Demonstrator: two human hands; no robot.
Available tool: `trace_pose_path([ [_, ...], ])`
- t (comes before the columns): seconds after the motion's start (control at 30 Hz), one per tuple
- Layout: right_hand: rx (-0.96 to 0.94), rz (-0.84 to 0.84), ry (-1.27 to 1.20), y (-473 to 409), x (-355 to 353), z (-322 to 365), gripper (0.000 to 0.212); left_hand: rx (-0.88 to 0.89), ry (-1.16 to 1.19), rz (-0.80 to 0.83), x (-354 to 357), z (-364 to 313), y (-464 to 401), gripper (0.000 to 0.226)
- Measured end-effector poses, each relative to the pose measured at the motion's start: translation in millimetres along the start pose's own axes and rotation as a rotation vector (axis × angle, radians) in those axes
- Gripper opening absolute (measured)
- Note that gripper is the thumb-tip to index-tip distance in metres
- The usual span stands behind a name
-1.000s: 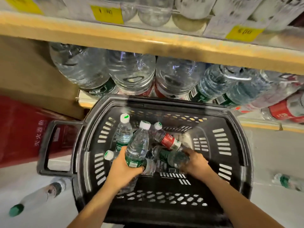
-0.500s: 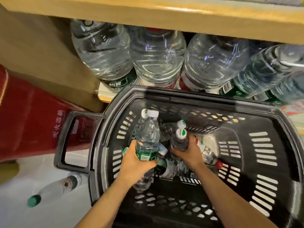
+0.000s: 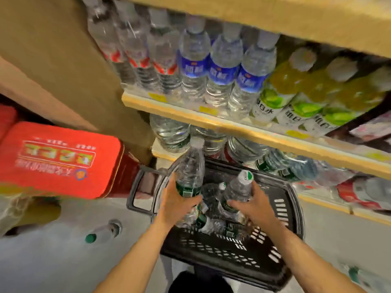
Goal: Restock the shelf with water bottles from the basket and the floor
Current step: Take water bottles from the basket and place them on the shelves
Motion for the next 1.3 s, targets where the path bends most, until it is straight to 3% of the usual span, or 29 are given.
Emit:
trace_pose_path([
  [0.1, -0.025, -0.029, -0.007, 8, -28, 66, 0.063, 0.045, 0.043, -0.035, -31, -64, 36, 0.090],
  [0.2, -0.071, -0.026, -0.024, 13, -44, 126, 0.081, 0.105, 0.126, -0.039, -63, -113, 62, 0.073],
  [0.3, -0.157, -0.031, -0.045, 12, -56, 185, 0.059, 0.218, 0.134, -0.096, -99, -158, 86, 0.071],
  [0.37, -0.194, -0.013, -0.032, 9, -57, 222, 0.055, 0.304, 0.078, -0.151, -121, -187, 96, 0.074],
  [0.53, -0.326, -0.156, -0.043, -9, -54, 296, 0.062, 0.503, 0.104, -0.177, -176, -246, 114, 0.083],
  [0.7, -0.374, -0.266, 0.000, -6, -42, 363, 0.061, 0.743, 0.144, -0.227, -232, -318, 151, 0.059],
  [0.9, -0.424, -0.397, 0.010, 3, -44, 415, 0.055, 0.983, 0.097, -0.281, -269, -413, 159, 0.069],
  [1.1, -0.445, -0.453, 0.017, -6, -40, 417, 0.052, 0.935, 0.074, -0.392, -277, -423, 104, 0.051],
  [1.3, -0.515, -0.435, -0.024, -15, -32, 429, 0.052, 0.742, 0.150, -0.460, -290, -411, 55, 0.065],
])
Point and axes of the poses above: each hand's wrist, its own y-axis away from the middle knuckle, its own x-axis out of the palm, z = x × y, the point moved 8 cm from there along -y, towards the middle knuckle, and after that the axes turned 15 degrees about -x, right-handed, at the moved point
